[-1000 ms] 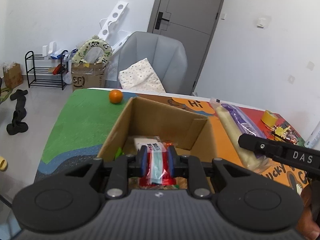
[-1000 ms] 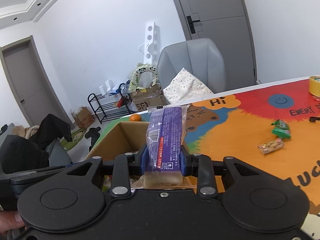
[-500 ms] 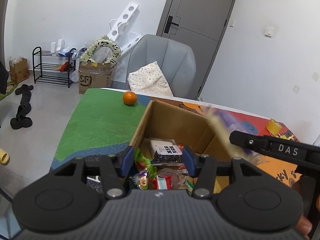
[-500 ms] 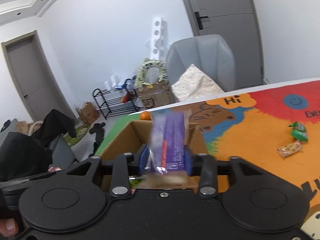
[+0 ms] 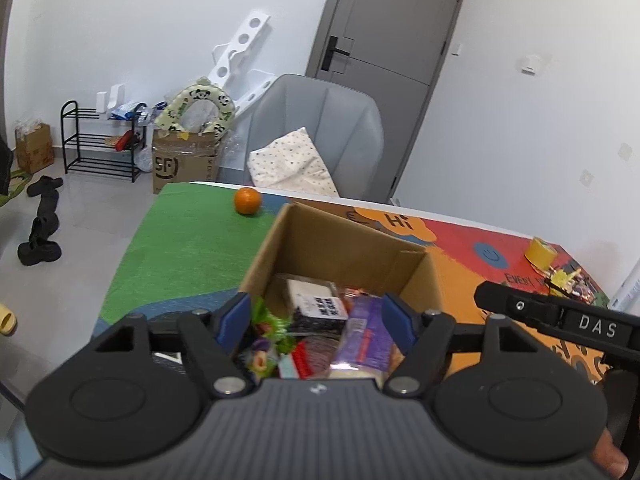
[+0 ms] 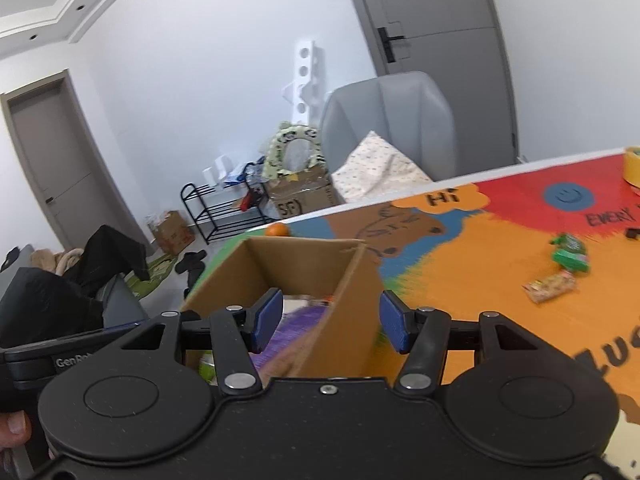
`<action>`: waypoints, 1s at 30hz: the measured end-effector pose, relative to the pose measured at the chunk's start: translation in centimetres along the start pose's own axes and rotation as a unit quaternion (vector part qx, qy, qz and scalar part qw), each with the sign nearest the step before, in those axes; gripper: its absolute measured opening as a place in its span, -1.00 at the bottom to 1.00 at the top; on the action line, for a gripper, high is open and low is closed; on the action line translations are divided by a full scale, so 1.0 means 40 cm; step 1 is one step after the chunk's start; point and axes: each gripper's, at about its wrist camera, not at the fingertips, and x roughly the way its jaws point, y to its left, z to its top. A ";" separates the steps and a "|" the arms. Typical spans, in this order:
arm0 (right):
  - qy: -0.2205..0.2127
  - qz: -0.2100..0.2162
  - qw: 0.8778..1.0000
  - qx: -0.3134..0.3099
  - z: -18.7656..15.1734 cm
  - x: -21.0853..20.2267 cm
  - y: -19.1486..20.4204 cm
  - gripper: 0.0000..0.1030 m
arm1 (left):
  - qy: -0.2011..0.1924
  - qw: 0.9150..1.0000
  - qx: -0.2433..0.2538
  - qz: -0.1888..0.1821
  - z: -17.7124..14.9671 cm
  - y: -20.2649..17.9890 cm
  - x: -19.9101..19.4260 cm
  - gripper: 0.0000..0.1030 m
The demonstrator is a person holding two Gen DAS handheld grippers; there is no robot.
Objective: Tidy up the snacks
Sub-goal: 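Withdraw both grippers from the box toward the green and peanut packets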
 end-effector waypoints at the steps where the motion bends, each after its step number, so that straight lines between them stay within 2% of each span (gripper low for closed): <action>1: 0.002 -0.005 1.000 0.003 -0.003 -0.006 -0.013 0.08 | 0.001 1.000 0.001 -0.001 0.000 -0.008 0.003 0.42; 8: 0.006 -0.031 0.999 0.021 -0.016 -0.046 -0.090 0.08 | 0.008 1.000 0.018 -0.018 -0.011 -0.080 0.017 0.54; 12: 0.007 -0.045 0.999 0.029 -0.023 -0.065 -0.126 0.18 | 0.014 0.999 0.029 -0.029 -0.019 -0.118 0.025 0.59; 30: 0.002 -0.084 0.995 0.060 -0.041 -0.149 -0.278 0.26 | 0.030 0.995 0.068 -0.068 -0.057 -0.290 0.058 0.60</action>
